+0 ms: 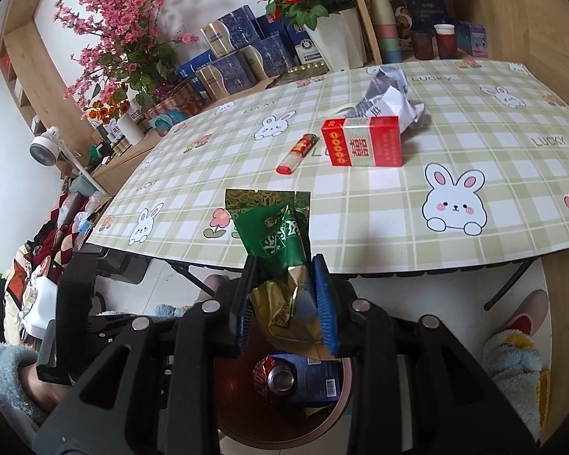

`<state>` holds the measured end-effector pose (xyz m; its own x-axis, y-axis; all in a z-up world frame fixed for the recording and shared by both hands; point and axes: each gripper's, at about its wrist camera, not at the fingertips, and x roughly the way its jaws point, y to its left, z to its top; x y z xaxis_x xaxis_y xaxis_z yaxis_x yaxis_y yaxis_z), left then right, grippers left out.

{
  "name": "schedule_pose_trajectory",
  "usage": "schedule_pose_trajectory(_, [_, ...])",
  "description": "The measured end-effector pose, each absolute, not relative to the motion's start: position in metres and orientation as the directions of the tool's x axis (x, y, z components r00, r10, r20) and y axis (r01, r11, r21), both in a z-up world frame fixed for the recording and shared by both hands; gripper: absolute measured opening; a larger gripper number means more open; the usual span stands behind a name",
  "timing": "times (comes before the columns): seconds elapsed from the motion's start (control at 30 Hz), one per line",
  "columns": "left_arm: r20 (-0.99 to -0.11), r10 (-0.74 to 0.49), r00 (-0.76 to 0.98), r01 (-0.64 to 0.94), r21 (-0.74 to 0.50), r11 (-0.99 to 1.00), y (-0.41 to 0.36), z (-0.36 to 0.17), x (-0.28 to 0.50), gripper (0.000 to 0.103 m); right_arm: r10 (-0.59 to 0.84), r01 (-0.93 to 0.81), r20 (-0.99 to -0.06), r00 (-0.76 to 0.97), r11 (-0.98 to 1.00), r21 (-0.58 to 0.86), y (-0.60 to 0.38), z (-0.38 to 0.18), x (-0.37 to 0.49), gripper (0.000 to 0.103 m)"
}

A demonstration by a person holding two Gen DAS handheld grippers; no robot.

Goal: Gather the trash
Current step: 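Drop the lid into the bin with the left gripper while the right drops the wrapper in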

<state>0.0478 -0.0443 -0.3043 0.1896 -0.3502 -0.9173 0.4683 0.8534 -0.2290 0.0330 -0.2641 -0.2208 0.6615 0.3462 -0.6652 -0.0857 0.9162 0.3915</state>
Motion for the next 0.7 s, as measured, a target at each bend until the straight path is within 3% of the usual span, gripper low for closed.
schedule_pose_trajectory(0.33, [-0.930, -0.334, 0.155, 0.451, -0.234, 0.861, -0.053, -0.322, 0.075, 0.065, 0.340, -0.068, -0.682, 0.648, 0.917, 0.393, -0.267, -0.230, 0.039, 0.032])
schedule_pose_trajectory(0.47, [-0.923, -0.343, 0.175, 0.456, -0.233, 0.859, -0.055, -0.319, 0.079, 0.078, 0.337, -0.059, -0.688, 0.642, 0.917, 0.394, -0.268, -0.232, 0.041, 0.032])
schedule_pose_trajectory(0.7, [-0.893, -0.368, 0.257, 0.400, -0.249, 0.882, -0.035, -0.305, 0.082, 0.081, 0.341, -0.069, -0.696, 0.632, 0.919, 0.388, -0.264, -0.233, 0.042, 0.032])
